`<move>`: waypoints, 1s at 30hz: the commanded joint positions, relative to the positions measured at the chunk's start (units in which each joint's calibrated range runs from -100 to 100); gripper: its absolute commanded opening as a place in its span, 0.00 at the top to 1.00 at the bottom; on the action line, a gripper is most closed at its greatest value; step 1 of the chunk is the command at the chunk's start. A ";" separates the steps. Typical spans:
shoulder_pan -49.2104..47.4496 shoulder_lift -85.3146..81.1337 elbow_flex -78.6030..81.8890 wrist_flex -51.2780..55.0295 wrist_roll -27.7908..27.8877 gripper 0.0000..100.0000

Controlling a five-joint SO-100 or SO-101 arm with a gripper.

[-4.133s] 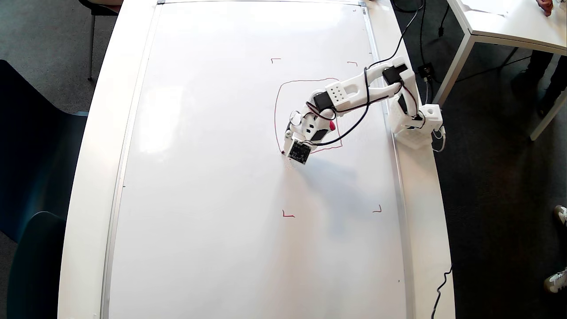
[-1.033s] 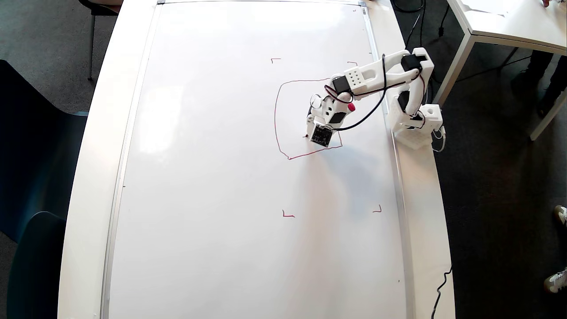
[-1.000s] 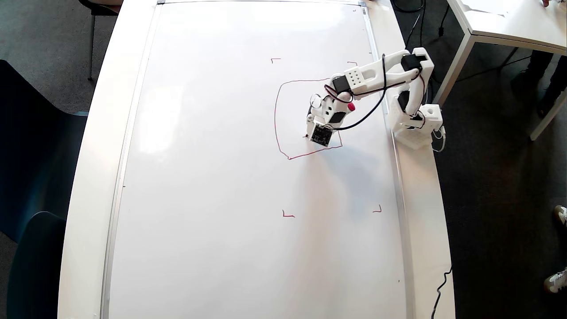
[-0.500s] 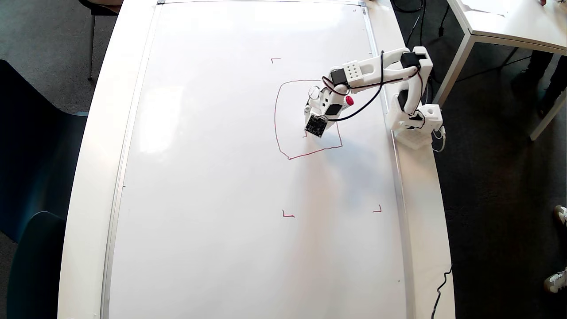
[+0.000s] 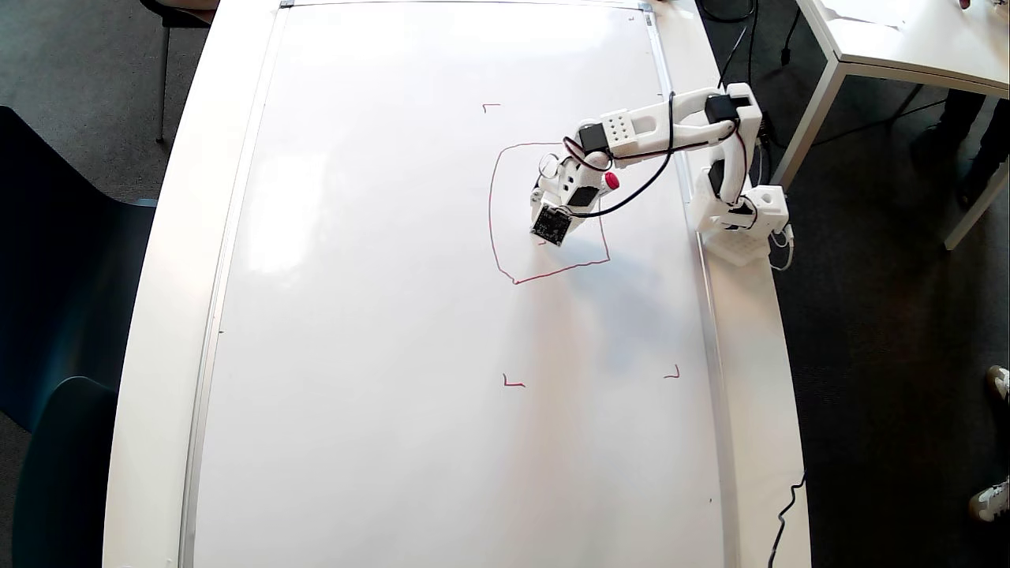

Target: Draw on a whiteboard a robot head using a pen attached to the gripper

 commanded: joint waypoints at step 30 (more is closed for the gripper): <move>-5.29 -6.27 -7.02 0.14 0.14 0.99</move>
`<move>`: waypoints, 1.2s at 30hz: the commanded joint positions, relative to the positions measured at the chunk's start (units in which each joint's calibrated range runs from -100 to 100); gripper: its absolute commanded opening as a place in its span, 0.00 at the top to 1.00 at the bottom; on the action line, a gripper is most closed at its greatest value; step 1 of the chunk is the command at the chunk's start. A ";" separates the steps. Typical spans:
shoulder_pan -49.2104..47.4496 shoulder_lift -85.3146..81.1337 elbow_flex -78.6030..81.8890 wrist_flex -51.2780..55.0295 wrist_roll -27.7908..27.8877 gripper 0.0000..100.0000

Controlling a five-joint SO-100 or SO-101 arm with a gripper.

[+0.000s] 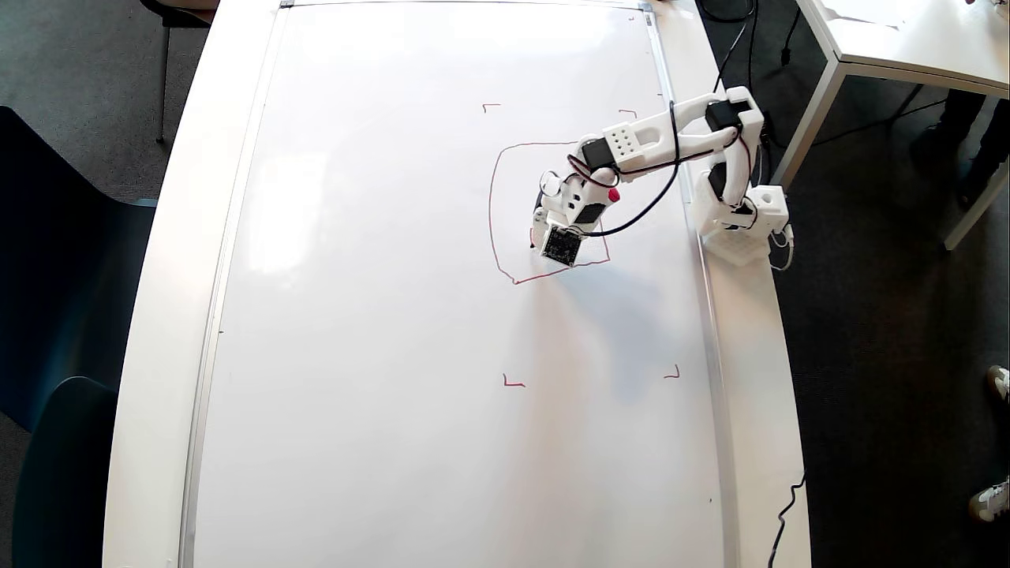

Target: Draw on a whiteboard a robot head using a pen attached to the gripper

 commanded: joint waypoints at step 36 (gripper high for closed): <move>22.39 -11.46 -4.09 10.84 3.30 0.99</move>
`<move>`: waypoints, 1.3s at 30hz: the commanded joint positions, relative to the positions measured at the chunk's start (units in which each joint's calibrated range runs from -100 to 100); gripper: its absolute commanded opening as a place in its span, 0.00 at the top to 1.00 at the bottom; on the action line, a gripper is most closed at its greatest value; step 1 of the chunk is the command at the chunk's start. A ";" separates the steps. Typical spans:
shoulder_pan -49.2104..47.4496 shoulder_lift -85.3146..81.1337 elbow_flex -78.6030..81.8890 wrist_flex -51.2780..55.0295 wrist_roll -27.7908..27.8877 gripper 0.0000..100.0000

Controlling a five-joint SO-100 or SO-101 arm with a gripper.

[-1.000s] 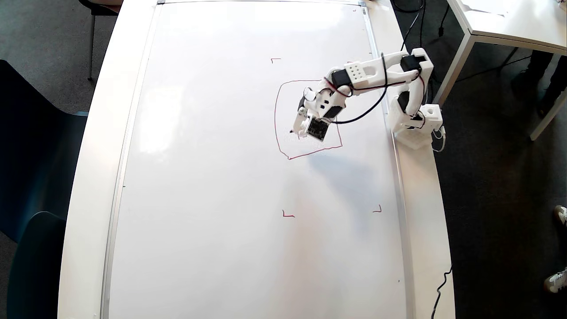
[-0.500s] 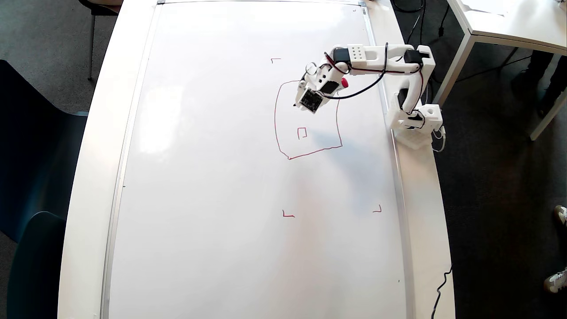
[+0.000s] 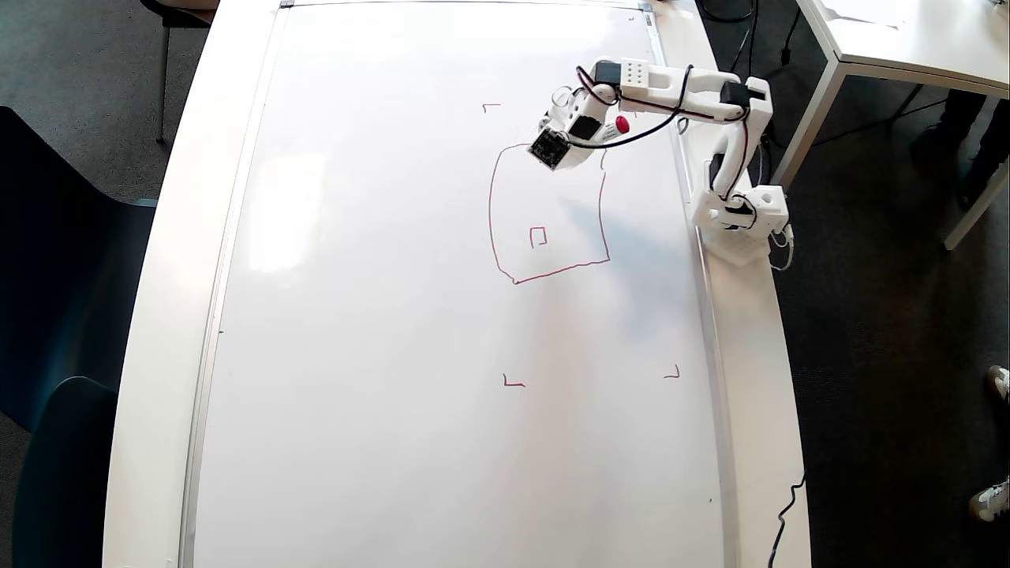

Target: Draw on a whiteboard a robot head using a pen attached to the gripper

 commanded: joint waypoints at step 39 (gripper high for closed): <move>-2.32 13.44 -8.17 -4.32 -0.30 0.99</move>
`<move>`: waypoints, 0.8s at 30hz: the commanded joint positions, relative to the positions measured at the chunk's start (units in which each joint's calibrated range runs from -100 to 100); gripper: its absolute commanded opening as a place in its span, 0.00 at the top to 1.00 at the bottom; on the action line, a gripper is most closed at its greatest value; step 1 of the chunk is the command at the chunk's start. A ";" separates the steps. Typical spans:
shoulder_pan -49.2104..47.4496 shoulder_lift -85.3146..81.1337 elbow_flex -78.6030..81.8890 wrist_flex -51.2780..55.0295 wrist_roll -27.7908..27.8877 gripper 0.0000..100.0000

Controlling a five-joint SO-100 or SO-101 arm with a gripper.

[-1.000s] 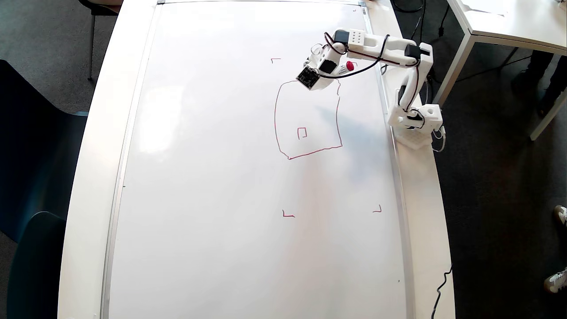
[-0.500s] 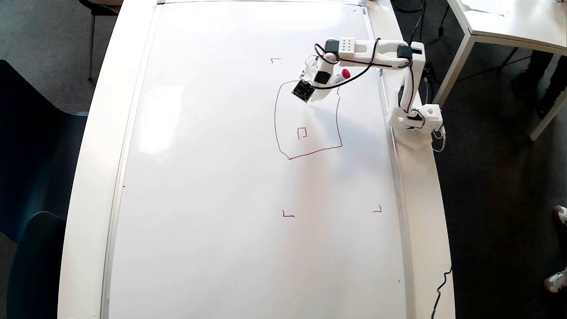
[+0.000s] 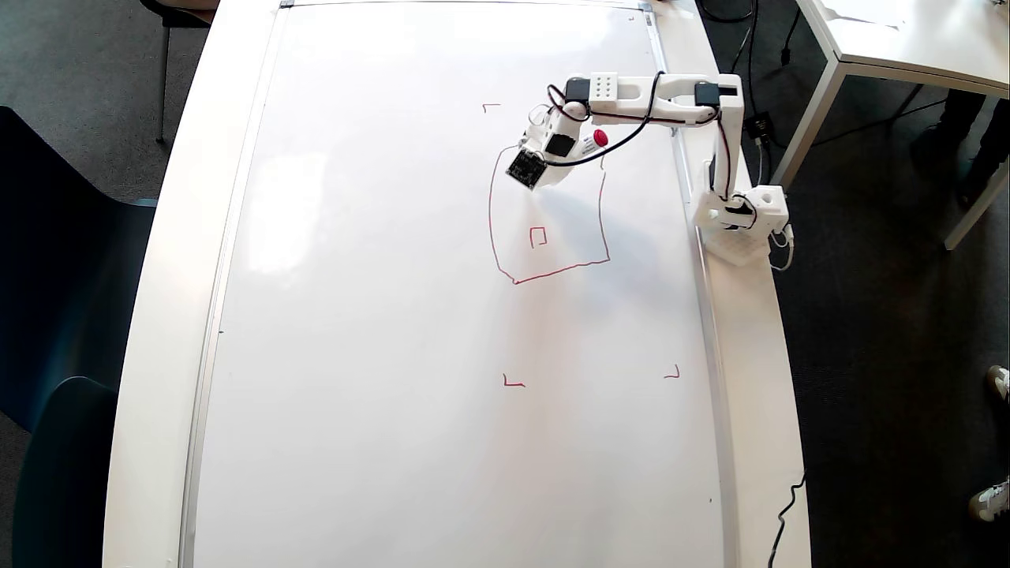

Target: Draw on a whiteboard a robot head using a pen attached to the gripper

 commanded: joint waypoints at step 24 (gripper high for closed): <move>-1.32 -0.53 4.77 -0.18 -3.13 0.99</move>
